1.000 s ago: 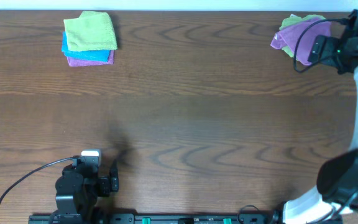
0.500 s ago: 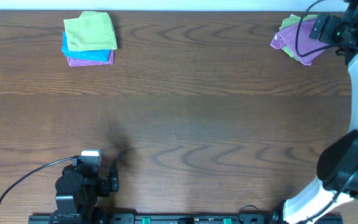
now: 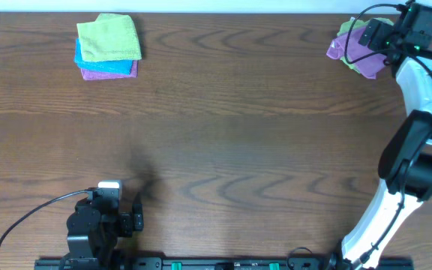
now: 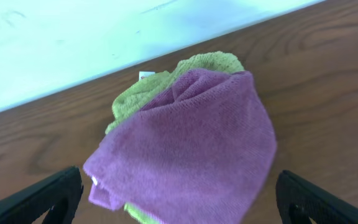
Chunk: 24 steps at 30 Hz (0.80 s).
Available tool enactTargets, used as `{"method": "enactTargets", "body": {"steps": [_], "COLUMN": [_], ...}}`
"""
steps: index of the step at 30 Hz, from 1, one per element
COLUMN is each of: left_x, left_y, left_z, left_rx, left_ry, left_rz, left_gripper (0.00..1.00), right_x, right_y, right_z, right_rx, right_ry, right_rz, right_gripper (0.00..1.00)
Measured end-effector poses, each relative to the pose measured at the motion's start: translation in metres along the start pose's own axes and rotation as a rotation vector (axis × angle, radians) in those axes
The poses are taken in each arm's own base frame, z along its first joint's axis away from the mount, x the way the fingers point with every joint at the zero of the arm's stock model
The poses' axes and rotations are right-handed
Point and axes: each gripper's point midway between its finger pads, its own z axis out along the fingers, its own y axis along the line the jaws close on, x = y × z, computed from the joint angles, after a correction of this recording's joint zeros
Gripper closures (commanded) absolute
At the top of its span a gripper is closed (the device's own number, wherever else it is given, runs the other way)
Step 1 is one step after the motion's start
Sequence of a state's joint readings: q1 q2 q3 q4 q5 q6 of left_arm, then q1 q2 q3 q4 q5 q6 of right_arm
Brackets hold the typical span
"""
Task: Fold the cloth
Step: 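Reach the right gripper to the purple cloth on the right pile, then grasp the purple cloth with the right gripper and lift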
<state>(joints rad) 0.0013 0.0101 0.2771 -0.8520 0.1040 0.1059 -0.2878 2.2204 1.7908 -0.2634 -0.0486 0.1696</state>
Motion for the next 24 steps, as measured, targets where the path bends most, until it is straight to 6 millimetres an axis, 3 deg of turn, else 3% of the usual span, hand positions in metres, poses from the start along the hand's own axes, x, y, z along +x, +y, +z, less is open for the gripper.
{"method": "enactTargets", "body": {"steps": [11, 18, 24], "left_x": [0.0, 0.0, 0.0], "left_y": [0.0, 0.0, 0.0], "left_z": [0.0, 0.0, 0.0], "left_rx": [0.0, 0.0, 0.0], "left_ry": [0.0, 0.0, 0.0], "left_rz": [0.0, 0.0, 0.0], "left_gripper": [0.05, 0.05, 0.05], "right_x": [0.054, 0.053, 0.054], "right_y": [-0.002, -0.001, 0.0], "right_z": [0.051, 0.054, 0.056], "right_rx": [-0.037, -0.046, -0.053], "right_ry": [0.092, 0.081, 0.078], "right_rz": [0.047, 0.05, 0.057], "right_gripper": [0.09, 0.11, 0.2]}}
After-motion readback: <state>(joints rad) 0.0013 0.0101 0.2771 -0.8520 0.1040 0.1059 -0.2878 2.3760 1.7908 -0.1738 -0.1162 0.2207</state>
